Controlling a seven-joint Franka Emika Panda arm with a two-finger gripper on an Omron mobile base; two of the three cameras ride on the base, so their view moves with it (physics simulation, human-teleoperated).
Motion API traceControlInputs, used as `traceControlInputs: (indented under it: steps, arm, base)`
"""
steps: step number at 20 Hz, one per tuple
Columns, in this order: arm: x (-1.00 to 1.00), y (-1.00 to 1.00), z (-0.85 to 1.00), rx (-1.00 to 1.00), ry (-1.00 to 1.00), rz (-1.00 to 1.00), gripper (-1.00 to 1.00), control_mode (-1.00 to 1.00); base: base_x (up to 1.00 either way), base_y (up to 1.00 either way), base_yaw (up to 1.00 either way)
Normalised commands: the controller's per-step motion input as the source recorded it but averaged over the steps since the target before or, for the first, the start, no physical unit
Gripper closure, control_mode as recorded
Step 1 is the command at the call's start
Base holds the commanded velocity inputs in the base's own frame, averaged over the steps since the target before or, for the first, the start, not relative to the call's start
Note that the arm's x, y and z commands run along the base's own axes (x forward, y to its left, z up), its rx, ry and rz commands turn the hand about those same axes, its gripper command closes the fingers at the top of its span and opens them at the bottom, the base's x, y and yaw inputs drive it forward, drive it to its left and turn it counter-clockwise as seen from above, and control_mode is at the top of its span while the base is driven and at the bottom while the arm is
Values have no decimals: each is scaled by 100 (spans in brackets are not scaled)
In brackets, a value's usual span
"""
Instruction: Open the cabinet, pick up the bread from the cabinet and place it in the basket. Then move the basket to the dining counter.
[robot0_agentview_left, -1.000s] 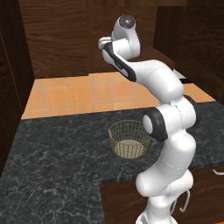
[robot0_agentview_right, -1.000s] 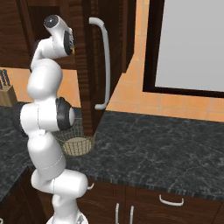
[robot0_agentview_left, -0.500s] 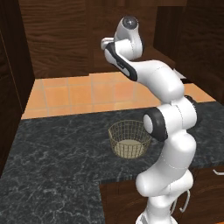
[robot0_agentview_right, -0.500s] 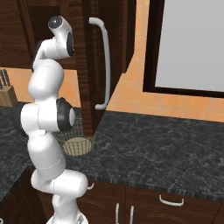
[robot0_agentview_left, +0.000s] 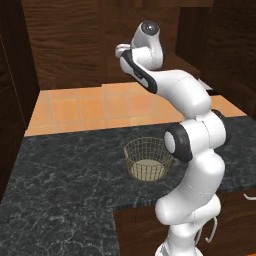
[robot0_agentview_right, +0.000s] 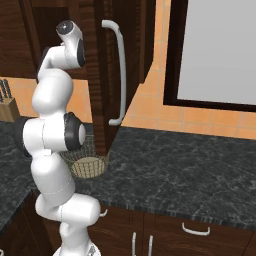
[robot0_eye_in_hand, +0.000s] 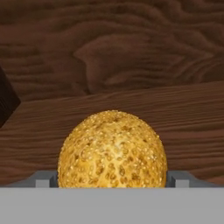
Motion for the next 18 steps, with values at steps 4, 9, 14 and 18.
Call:
traceControlInputs:
  steps: [4,9,14,18]
  arm:
    - [0,0,-3,1,-1,0,100,-100]
    - [-1,0,-1,0,-6,0,100,-100]
    - [-37,0,5,-2,-15,2,100,-100]
    - [-67,0,26,0,-2,1,100,-100]
  base:
    - [0,0,0]
    - [0,0,0]
    - [0,0,0]
    - [0,0,0]
